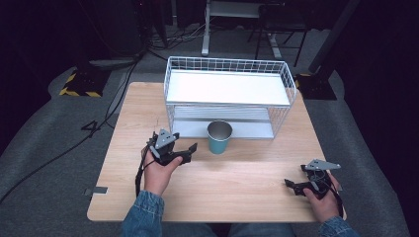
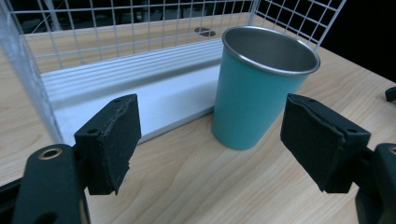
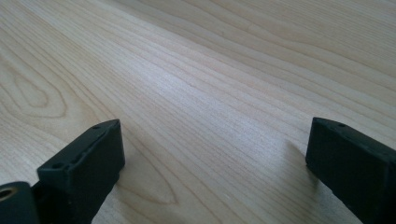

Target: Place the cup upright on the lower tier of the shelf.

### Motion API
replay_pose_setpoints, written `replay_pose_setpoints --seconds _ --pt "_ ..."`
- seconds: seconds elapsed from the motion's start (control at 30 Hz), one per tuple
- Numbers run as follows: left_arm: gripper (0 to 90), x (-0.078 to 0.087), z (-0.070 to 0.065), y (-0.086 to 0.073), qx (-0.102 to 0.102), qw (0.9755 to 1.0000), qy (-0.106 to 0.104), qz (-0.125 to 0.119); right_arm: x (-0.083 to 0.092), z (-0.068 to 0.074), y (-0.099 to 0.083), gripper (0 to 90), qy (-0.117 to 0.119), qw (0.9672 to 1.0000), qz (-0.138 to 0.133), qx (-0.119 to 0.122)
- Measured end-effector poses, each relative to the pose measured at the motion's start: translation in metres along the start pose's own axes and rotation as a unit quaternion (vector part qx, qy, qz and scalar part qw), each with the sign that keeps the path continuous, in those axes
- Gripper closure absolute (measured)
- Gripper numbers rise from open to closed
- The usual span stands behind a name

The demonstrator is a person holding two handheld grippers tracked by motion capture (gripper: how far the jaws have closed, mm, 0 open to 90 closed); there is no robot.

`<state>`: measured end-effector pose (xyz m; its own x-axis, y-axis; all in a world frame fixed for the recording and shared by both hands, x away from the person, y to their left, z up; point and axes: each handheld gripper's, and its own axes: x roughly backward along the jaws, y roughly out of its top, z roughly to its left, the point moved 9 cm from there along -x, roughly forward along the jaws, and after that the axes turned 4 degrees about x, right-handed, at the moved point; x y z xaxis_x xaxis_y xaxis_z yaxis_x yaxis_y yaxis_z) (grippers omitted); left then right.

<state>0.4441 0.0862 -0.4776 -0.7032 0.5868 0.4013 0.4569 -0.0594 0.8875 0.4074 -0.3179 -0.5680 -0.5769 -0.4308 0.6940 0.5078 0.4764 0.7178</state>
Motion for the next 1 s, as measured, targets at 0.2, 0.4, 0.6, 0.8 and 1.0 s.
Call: replay_pose_setpoints --seconds 0.2,0.4,0.6,0.8,1.0 --pt "19.3 -0.017 -0.008 0.001 -0.004 0.9999 -0.007 -0.007 0.000 0.000 0.000 4.7 0.000 1.0000 0.000 0.000" --pt "18.1 -0.032 -0.010 -0.002 -0.009 0.9999 -0.008 -0.004 0.000 0.000 0.000 4.7 0.000 1.0000 0.000 0.000" --pt "17.2 -0.048 -0.017 -0.004 -0.006 0.9998 -0.017 -0.002 0.000 0.000 0.000 4.7 0.000 1.0000 0.000 0.000" --pt "16.5 -0.063 -0.024 -0.007 -0.008 0.9996 -0.028 0.001 0.000 0.000 0.000 4.7 0.000 1.0000 0.000 0.000" --pt "15.6 -0.075 -0.031 -0.011 -0.010 0.9992 -0.037 0.008 0.000 0.000 0.000 4.7 0.000 1.0000 0.000 0.000"
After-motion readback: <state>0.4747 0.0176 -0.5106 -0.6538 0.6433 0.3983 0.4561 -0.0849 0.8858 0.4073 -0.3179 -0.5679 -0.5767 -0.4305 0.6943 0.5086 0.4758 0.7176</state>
